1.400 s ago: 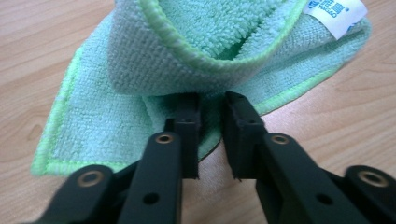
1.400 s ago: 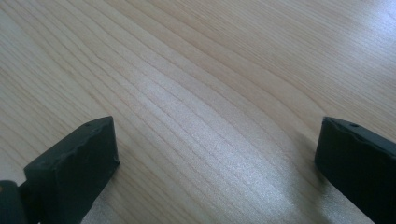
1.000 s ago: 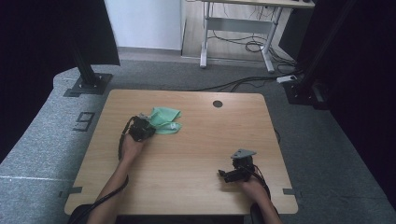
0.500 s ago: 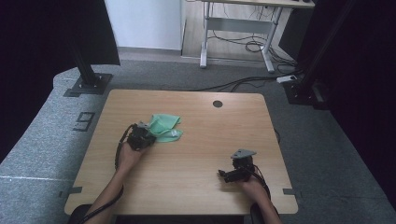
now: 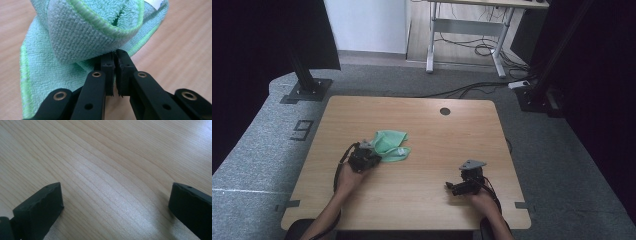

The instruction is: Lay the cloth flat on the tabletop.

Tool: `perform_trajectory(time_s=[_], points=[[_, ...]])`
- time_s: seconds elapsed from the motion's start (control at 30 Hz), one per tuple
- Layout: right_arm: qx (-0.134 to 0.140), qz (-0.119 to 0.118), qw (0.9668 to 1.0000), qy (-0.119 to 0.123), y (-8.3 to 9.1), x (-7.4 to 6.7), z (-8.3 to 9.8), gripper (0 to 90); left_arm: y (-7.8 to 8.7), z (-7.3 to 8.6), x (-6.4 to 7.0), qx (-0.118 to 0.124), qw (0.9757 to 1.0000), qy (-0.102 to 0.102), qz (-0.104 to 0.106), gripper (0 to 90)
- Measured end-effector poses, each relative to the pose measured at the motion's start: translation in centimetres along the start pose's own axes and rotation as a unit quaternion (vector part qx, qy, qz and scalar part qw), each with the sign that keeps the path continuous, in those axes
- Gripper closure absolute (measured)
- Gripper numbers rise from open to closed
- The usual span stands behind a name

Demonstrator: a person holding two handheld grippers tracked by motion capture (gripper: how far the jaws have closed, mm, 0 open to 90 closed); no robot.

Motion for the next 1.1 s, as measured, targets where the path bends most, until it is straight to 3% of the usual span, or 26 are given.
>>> perform_trajectory(time_s=[0.43, 0.57, 0.73, 0.9, 1.03, 1.1], points=[[0.000, 0.000, 1.0000, 0.000, 0.0, 0.0, 0.0, 0.0, 0.7, 1.5, 4.3, -0.003, 0.9989, -0.030, 0.035, 84.3], [0.000, 0.000, 1.0000, 0.000, 0.0, 0.0, 0.0, 0.0, 1.1, 2.2, 5.4, -0.003, 0.9986, -0.040, 0.034, 84.2], [0.000, 0.000, 1.0000, 0.000, 0.0, 0.0, 0.0, 0.0, 1.2, 2.3, 5.8, -0.002, 0.9983, -0.049, 0.030, 80.7], [0.003, -0.004, 1.0000, 0.002, 0.0, -0.1, 0.0, 1.3, 1.6, 2.1, 6.3, 0.007, 0.9977, -0.063, 0.024, 67.1], [0.002, -0.024, 0.9997, 0.008, 0.2, -0.6, -0.5, 12.2, 2.4, 1.9, 6.3, 0.018, 0.9974, -0.065, 0.026, 59.8], [0.005, -0.033, 0.9994, 0.004, 0.2, -0.8, -0.8, 12.9, 3.1, 1.9, 6.2, 0.022, 0.9974, -0.062, 0.030, 57.9]])
Point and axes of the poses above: each handheld gripper's, and its own axes: y roughly backward along the jaws, z roughly out of its underside, x roughly to its right, the point moved 6 cm from there along -y, roughly forward along the jaws, and after that the axes turned 3 degrees about -x, right-handed, at the moved point
